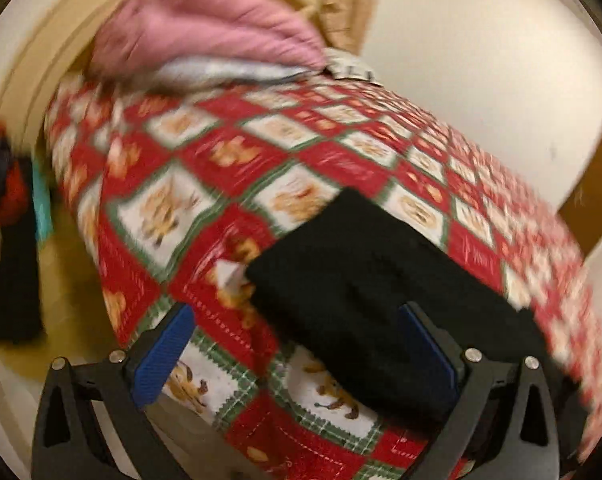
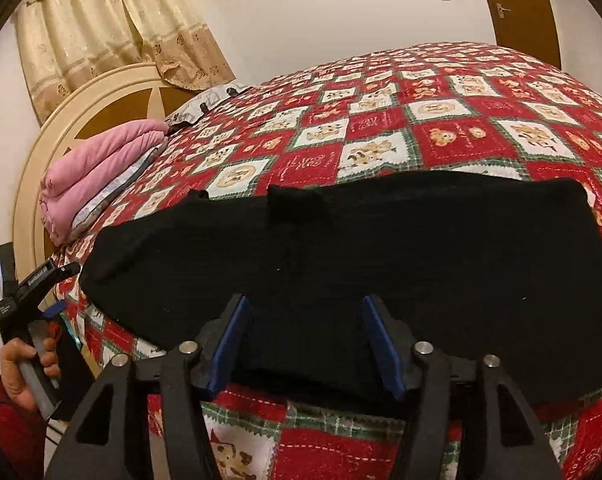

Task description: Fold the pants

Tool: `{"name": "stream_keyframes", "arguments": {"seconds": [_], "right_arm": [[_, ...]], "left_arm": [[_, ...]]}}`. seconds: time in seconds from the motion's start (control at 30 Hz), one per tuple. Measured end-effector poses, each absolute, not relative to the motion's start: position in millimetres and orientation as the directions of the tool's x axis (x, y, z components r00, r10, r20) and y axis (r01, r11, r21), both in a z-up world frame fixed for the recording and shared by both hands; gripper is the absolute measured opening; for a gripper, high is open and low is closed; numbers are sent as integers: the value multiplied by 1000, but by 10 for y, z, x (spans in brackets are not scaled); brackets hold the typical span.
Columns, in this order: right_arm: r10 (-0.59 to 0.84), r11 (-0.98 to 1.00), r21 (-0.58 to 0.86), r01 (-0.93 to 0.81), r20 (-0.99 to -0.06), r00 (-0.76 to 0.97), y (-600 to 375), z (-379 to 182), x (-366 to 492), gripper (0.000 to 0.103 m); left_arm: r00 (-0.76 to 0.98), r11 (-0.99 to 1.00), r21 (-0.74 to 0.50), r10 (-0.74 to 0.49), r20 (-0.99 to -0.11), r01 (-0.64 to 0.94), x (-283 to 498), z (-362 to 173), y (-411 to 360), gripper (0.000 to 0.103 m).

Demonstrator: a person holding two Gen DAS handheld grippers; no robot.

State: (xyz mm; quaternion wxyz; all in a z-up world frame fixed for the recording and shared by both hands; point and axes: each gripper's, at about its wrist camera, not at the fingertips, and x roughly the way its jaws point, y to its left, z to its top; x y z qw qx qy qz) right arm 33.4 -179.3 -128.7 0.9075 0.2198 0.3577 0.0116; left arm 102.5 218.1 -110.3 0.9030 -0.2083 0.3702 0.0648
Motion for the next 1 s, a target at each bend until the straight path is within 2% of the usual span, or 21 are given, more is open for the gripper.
{"name": "stream_keyframes", "arguments": {"seconds": [0.1, 0.27, 0.4, 0.47, 0.57, 0.6, 0.63, 0.67, 0.77, 0.93, 1.0], "right_arm": [[170, 908, 396, 138, -649, 742, -1768, -1294, 342, 62], [174, 908, 397, 135, -649, 741, -1776, -1278, 318, 63], [186, 900, 414, 133, -642, 744, -1804, -1276, 310, 63], [187, 898, 419, 133, -638, 747, -1808, -1282, 303, 63], [189, 898, 420, 132, -638, 747, -1807, -1284, 302, 63], [190, 897, 421, 132, -638, 746, -1806, -1285, 302, 63], [189, 898, 420, 132, -639, 746, -1802, -1284, 303, 63], [191, 898, 420, 131, -639, 745, -1807, -1278, 303, 63], [195, 896, 425, 130, -639, 744, -1815, -1279, 299, 63], [218, 875, 465, 137, -631, 745, -1875, -1282, 270, 63], [235, 854, 500, 146, -620, 749, -1925, -1273, 230, 63]], "left_arm": [[702, 873, -406, -109, -703, -271, 1066, -1234, 2194, 102], [683, 880, -414, -155, -714, -233, 1102, -1304, 1987, 90], [650, 880, -401, -151, -744, -254, 1167, -1381, 1935, 90], [649, 876, -398, -138, -749, -273, 1229, -1407, 1917, 95], [658, 867, -392, -104, -745, -307, 1283, -1388, 1876, 94], [666, 865, -394, -97, -739, -311, 1276, -1384, 1883, 91], [676, 862, -389, -77, -733, -324, 1269, -1369, 1890, 80], [679, 860, -387, -67, -731, -332, 1249, -1367, 1909, 75], [707, 842, -424, -74, -704, -334, 1171, -1329, 2009, 41], [725, 855, -415, -69, -686, -312, 1174, -1247, 2011, 23], [731, 858, -407, -56, -680, -313, 1128, -1204, 2000, 23]]}}
